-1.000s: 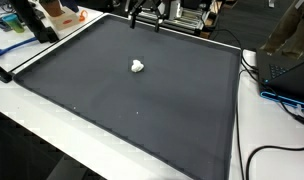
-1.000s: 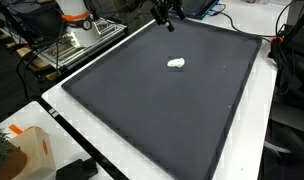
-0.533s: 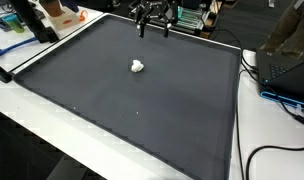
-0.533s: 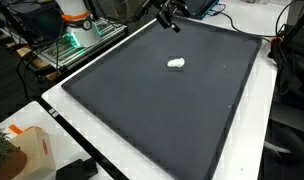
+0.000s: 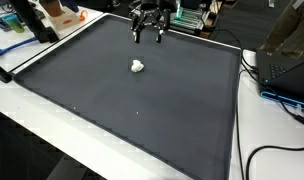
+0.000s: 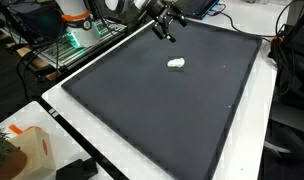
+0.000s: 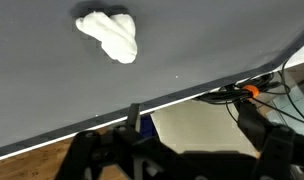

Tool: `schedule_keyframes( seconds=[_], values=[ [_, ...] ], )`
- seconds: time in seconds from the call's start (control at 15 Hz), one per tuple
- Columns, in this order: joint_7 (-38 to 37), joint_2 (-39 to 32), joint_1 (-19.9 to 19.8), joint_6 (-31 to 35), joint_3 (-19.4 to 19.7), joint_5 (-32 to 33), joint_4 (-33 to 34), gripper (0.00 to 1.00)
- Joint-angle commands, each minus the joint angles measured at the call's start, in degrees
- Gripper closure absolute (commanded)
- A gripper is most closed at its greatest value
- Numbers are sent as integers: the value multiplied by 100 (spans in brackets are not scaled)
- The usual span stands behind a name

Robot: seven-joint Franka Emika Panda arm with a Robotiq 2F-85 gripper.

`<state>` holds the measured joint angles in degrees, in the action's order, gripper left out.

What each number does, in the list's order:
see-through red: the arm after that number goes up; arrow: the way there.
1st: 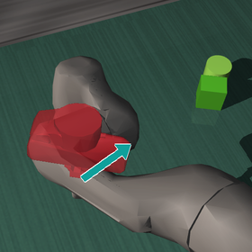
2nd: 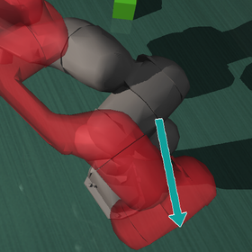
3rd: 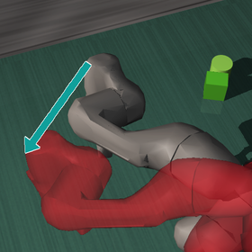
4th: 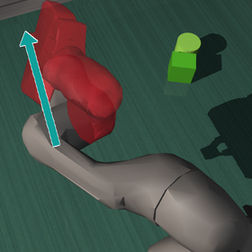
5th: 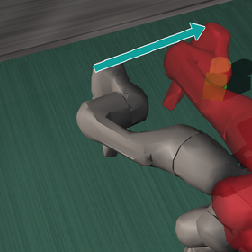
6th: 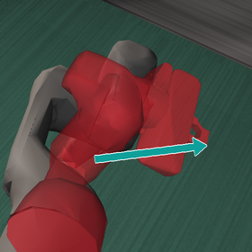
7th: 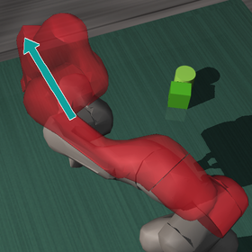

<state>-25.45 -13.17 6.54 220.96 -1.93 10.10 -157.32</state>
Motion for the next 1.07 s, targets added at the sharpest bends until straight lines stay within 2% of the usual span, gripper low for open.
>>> schedule_keyframes(
  seconds=[0.0,0.2,0.33,0.67,1.0],
  values=[
    [539,-61,-276,-76,-182,-259,3,0],
    [1197,-100,-338,-422,-70,-461,1,0],
    [1305,-165,-467,-554,-161,-244,1,0],
    [1932,-420,-452,-915,-77,-390,-7,0],
    [2069,-551,-596,-726,-141,-251,-6,0]
  ],
)
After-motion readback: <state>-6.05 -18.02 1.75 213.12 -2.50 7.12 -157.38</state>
